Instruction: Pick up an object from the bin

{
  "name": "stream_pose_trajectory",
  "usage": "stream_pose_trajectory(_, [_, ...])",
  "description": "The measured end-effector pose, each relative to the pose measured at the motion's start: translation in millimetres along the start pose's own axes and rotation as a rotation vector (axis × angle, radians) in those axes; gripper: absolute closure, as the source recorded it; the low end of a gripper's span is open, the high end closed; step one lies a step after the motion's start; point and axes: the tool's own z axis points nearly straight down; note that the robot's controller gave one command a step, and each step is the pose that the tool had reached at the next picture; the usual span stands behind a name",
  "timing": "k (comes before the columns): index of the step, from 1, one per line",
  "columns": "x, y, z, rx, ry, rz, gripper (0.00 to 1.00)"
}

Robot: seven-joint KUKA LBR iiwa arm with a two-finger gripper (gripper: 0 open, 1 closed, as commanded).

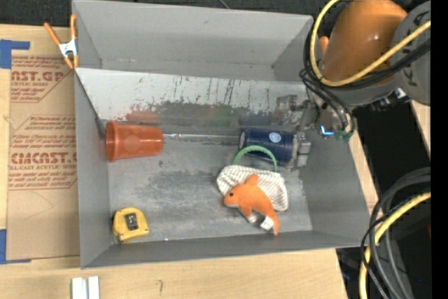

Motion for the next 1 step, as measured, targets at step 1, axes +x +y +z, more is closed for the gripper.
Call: stream_pose_trajectory(1, [20.6, 19.6, 140.7, -0.002, 0.002, 0.053, 1.00])
